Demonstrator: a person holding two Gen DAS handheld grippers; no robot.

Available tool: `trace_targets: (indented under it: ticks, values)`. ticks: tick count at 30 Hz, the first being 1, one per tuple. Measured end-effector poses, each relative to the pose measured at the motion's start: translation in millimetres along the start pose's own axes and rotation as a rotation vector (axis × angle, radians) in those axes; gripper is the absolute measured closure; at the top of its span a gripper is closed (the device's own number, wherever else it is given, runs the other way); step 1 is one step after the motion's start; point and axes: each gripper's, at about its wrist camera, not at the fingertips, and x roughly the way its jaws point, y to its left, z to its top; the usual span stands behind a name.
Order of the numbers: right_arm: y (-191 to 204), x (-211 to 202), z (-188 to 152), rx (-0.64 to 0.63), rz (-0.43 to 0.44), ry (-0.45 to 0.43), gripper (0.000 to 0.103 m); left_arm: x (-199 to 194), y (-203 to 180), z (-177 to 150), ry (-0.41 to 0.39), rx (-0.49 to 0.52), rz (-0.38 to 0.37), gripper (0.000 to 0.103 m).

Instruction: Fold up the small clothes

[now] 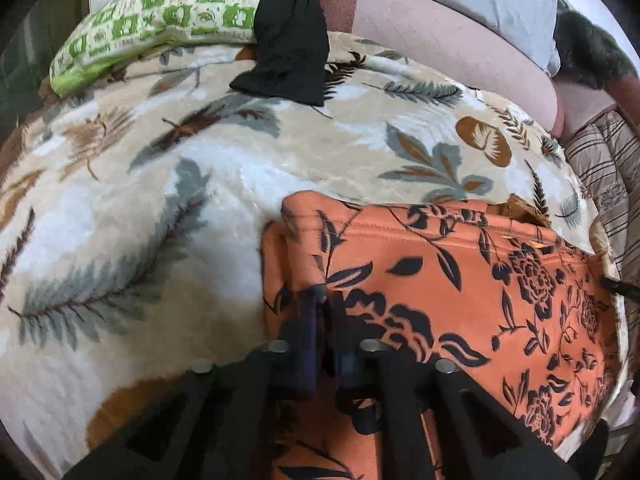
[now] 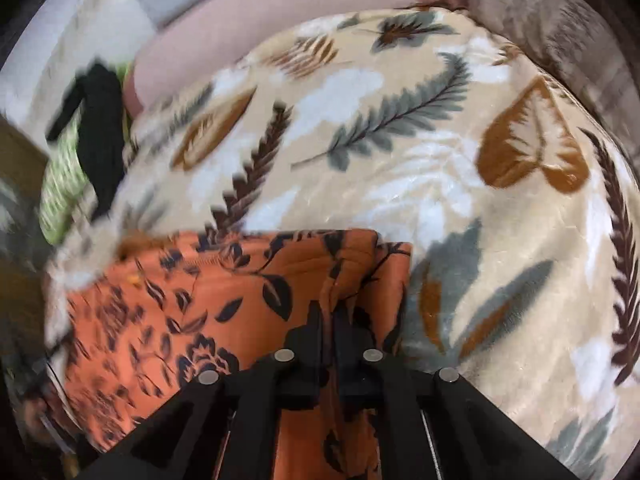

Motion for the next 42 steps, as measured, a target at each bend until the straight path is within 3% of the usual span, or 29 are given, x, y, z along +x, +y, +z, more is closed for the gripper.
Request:
trace_targets:
  ticks: [3,5,8,9,10,12,14,15,16,17,19,20,22,24,26,27,28,32,33,34,36,38,40,42]
  values:
    - [5,-17,-2,-0.028,-0.075,-0.074,0.098,7,4,-2,-0.018,-0.009,0.035,0.097]
    - [-14,6,-1,0.033,-0.101,-0.022,0.098,24,14,-2,0.001,-0.032,0.074,0.095]
    - [-38,17,-4,0.157,0.005,-0.011,0.093,12,20,3,-0.007,-0.098,0.044,0.088]
    - [-41,10,-4,0.186,0.02,-0.028,0.091,6,20,3,-0.021,-0.105,0.039,0.078]
    - [-40,3,-4,0.186,0.01,-0.04,0.082,-1,19,3,-0.04,-0.101,0.033,0.074]
    - [-34,-15,-7,0.165,-0.013,-0.072,0.075,-19,12,-2,-0.066,-0.069,0.013,0.074]
    - [-29,-34,-12,0.17,0.038,-0.104,0.075,-37,1,-11,-0.087,-0.035,-0.023,0.073]
    - [-25,-45,-17,0.178,0.08,-0.111,0.075,-48,-6,-18,-0.105,-0.013,-0.047,0.068]
    - [-19,-54,-23,0.188,0.152,-0.11,0.074,-57,-15,-28,-0.123,0.017,-0.068,0.056]
    - [-12,-57,-28,0.192,0.234,-0.097,0.07,-62,-21,-35,-0.131,0.039,-0.078,0.05]
    - [-3,-48,-43,0.19,0.418,-0.017,0.027,-55,-33,-51,-0.109,0.099,-0.067,0.044]
    - [-2,-39,-50,0.19,0.457,0.015,0.026,-43,-35,-57,-0.072,0.119,-0.04,0.044]
    - [-21,-11,-66,0.246,0.338,0.078,0.029,-19,-28,-64,-0.008,0.101,0.014,0.043]
    - [-56,-10,-81,0.464,0.36,0.055,0.066,-34,-26,-63,-0.034,0.057,0.014,0.044]
    - [-55,-35,-86,0.458,0.322,-0.002,0.061,-57,-26,-62,-0.085,0.032,-0.023,0.043]
    - [-46,-52,-90,0.413,0.313,-0.044,0.04,-66,-28,-64,-0.102,0.041,-0.032,0.042]
    - [-37,-62,-95,0.389,0.345,-0.057,0.03,-73,-31,-67,-0.108,0.051,-0.032,0.04]
    - [-2,-59,-126,0.311,0.579,0.009,0.029,-65,-30,-89,-0.072,0.043,-0.068,0.032]
    - [-1,-50,-134,0.317,0.563,0.03,0.029,-52,-27,-96,-0.025,0.037,-0.049,0.033]
    - [-9,-33,-144,0.36,0.482,0.077,0.03,-46,-25,-102,-0.02,0.041,-0.036,0.034]
    - [-30,-27,-160,0.516,0.495,0.058,0.046,-54,-31,-101,-0.034,0.071,-0.007,0.034]
    - [-33,-52,-164,0.528,0.454,0.001,0.044,-74,-38,-93,-0.07,0.053,-0.046,0.033]
    - [-32,-72,-169,0.5,0.426,-0.057,0.032,-85,-48,-88,-0.101,0.062,-0.072,0.033]
    - [-39,-78,-182,0.561,0.407,-0.049,0.031,-90,-61,-82,-0.113,0.063,-0.104,0.033]
